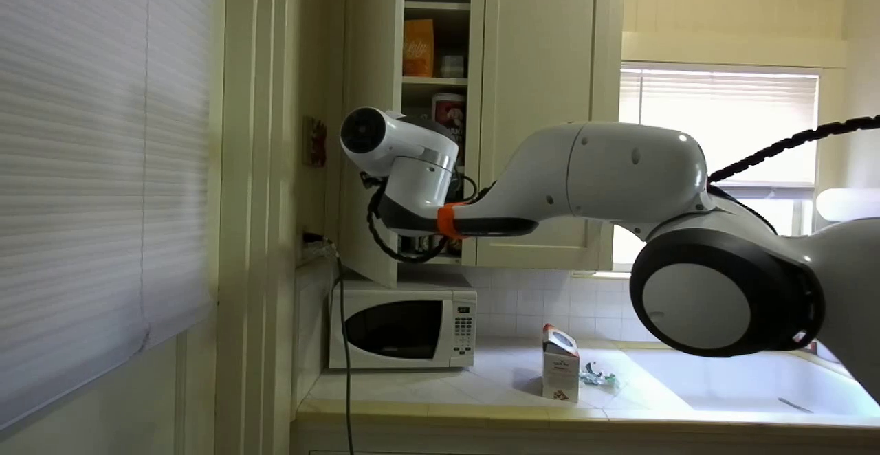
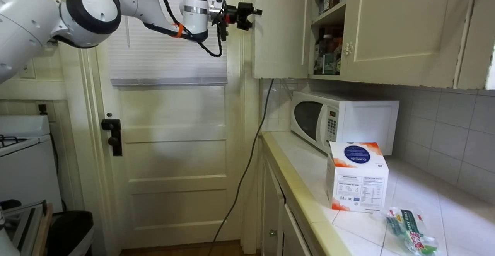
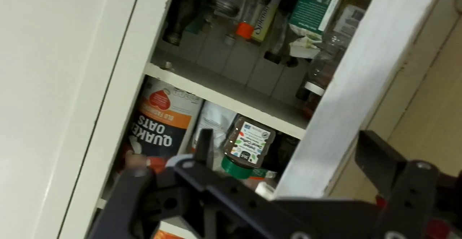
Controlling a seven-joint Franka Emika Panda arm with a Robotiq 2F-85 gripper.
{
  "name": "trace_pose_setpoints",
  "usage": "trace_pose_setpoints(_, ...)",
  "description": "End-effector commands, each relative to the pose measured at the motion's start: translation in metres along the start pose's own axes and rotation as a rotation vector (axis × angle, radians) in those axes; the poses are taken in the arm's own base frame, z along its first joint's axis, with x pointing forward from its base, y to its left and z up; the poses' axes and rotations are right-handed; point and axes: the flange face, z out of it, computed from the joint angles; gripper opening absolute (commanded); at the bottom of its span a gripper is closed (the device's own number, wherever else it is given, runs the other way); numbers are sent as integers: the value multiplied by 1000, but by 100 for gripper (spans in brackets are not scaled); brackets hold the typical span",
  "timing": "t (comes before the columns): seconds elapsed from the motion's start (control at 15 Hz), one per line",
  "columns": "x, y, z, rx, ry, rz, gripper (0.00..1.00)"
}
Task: Close the cupboard
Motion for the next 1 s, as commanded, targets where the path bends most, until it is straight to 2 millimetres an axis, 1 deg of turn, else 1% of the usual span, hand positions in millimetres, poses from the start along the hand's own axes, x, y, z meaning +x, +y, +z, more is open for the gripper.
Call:
trace_pose_setpoints(0.0,-8,26,21,-130,-34,24,100)
trace_pose_setpoints(0.27,-26,61,63,-286,-110,43,100)
trace_pose_setpoints(0.33,-30,67,70,-313,-125,43,100)
trace_pose_setpoints(0.4,-32,69,72,-305,-139,42,100)
trace_pose_setpoints(0.53,-29,55,59,-232,-146,32,100)
trace_pose_setpoints(0.6,-28,46,50,-207,-141,24,100)
trace_pose_setpoints(0.67,-29,32,39,-176,-139,17,100)
trace_pose_setpoints(0.8,-27,17,22,-121,-149,9,100)
trace_pose_setpoints(0.93,-26,1,5,-20,-182,24,100)
